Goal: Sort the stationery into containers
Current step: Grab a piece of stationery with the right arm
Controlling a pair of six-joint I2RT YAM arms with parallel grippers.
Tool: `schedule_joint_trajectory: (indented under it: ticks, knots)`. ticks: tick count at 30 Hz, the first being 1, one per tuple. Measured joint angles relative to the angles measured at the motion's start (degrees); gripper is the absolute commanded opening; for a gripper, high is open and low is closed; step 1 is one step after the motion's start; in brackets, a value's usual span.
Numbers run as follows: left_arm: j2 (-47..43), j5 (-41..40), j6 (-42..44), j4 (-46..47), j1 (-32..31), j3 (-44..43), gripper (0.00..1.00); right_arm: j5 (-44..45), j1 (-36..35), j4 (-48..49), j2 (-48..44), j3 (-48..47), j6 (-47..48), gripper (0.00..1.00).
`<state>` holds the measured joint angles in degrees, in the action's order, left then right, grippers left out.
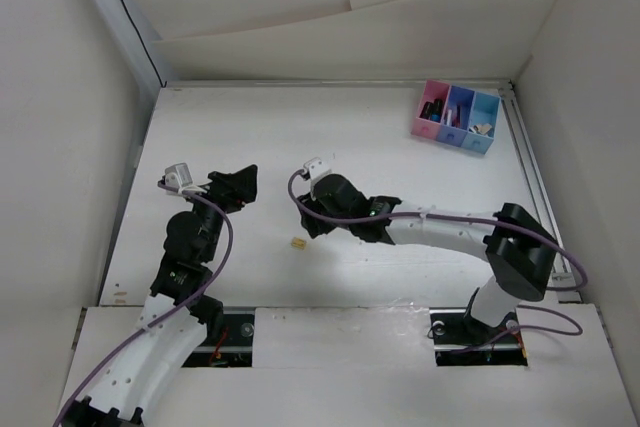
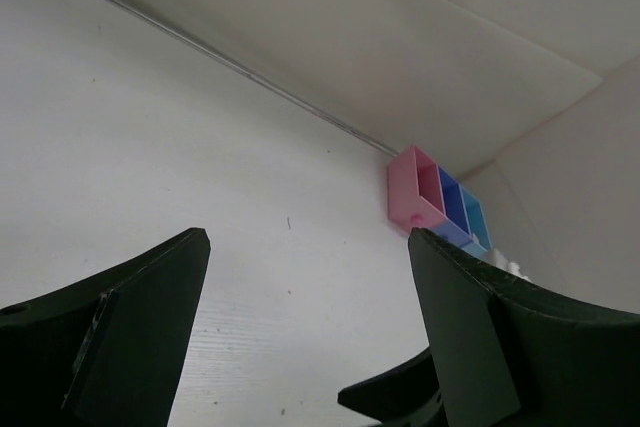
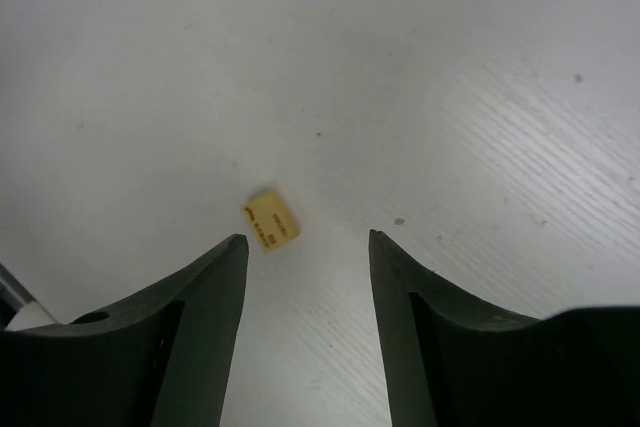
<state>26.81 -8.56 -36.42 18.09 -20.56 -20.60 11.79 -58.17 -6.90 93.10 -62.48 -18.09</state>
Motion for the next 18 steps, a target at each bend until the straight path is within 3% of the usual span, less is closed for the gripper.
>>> schedule_joint_trajectory:
  ticks: [3, 14, 16, 18]
  knots:
    - [0.04, -0.61, -0.02, -0.52, 0.00, 0.00, 0.78, -3.87, -1.40, 0.28, 2.29, 0.07, 1.66, 0.67]
    - [-0.04, -1.64, -0.04, -1.29, 0.00, 0.00, 0.78, -6.60, -3.98, 0.02, 13.79, -2.23, 3.82, 0.68]
    - [-0.04, -1.70, -0.04, -1.31, 0.00, 0.00, 0.78, -6.69, -4.44, 0.04, 14.34, -2.95, 3.82, 0.64]
    - [-0.04, -1.79, -0.04, -1.36, 0.00, 0.00, 0.78, -6.56, -4.61, -0.04, 14.97, -3.41, 4.17, 0.43]
